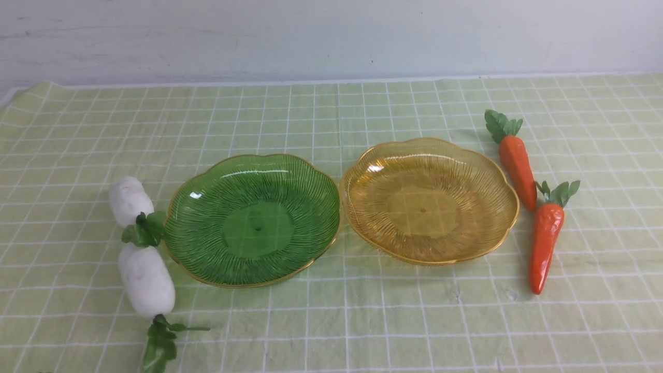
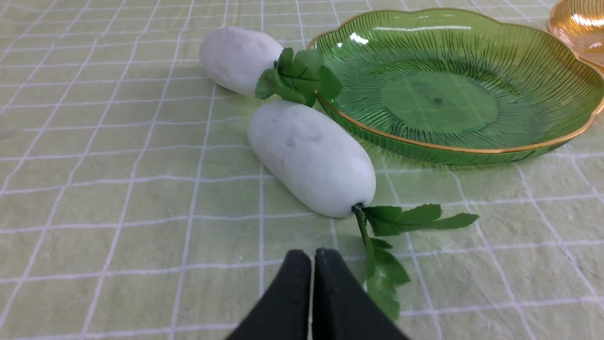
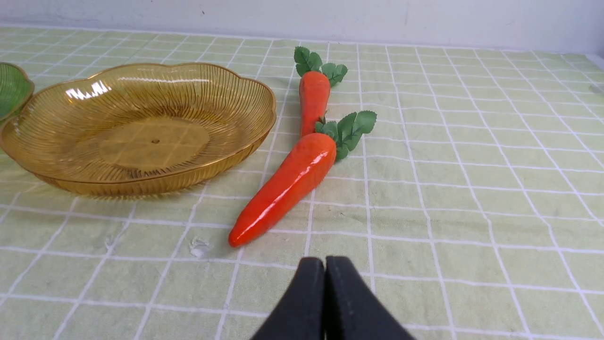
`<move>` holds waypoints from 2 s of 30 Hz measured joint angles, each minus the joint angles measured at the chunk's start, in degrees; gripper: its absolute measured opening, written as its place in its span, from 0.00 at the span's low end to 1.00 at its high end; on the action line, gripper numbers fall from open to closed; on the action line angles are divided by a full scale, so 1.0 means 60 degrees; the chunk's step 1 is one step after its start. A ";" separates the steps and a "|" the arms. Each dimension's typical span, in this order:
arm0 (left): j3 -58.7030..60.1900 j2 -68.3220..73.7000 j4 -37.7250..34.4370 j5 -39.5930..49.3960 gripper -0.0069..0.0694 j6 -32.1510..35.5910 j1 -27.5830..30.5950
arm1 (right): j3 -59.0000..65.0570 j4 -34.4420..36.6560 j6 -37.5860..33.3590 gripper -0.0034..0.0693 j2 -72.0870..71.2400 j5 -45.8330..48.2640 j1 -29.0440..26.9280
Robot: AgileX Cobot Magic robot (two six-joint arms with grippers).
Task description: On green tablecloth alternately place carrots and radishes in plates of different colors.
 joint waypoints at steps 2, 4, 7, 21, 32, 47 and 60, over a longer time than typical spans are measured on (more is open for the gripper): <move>0.0000 0.0000 0.0000 0.0000 0.08 0.0000 0.0000 | 0.0000 0.0000 0.0000 0.03 0.0000 0.0000 0.0000; 0.0000 0.0000 0.0000 0.0000 0.08 0.0000 0.0000 | 0.0000 0.0000 0.0000 0.03 0.0000 0.0000 0.0000; 0.0000 0.0000 0.0000 0.0000 0.08 0.0000 0.0000 | 0.0000 0.0000 0.0000 0.03 0.0000 0.0000 0.0000; 0.0000 0.0000 0.0000 0.0000 0.08 0.0000 0.0000 | 0.0000 0.0000 0.0000 0.03 0.0000 0.0000 0.0000; 0.0000 0.0000 0.0000 0.0000 0.08 0.0000 0.0000 | 0.0000 -0.0440 -0.0324 0.03 0.0000 0.0008 0.0000; 0.0009 0.0000 -0.6866 -0.0817 0.08 -0.4107 0.0000 | 0.0051 0.6408 0.3219 0.03 0.0000 -0.0194 0.0000; -0.1641 0.0193 -0.7900 -0.0252 0.08 -0.1787 0.0000 | -0.1331 0.7047 0.0804 0.03 0.0030 -0.0374 0.0000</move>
